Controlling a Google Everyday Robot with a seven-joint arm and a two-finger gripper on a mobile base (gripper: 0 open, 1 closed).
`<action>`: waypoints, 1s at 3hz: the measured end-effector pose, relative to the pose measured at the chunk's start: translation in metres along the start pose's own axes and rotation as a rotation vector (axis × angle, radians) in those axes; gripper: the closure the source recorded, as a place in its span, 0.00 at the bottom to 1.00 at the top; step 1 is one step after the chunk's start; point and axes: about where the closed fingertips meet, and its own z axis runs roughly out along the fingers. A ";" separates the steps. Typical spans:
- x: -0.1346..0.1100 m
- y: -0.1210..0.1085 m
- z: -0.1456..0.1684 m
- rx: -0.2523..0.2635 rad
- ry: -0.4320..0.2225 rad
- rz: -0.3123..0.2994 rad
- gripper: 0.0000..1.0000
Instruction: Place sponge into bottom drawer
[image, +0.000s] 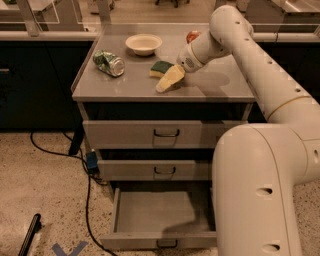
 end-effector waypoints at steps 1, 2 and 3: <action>0.000 0.000 0.000 0.000 0.000 0.000 0.18; 0.000 0.000 0.000 0.000 0.000 0.000 0.42; 0.000 0.000 0.000 0.000 0.000 0.000 0.64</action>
Offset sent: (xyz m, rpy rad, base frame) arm 0.0000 0.0000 0.0000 0.0000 0.0000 0.0000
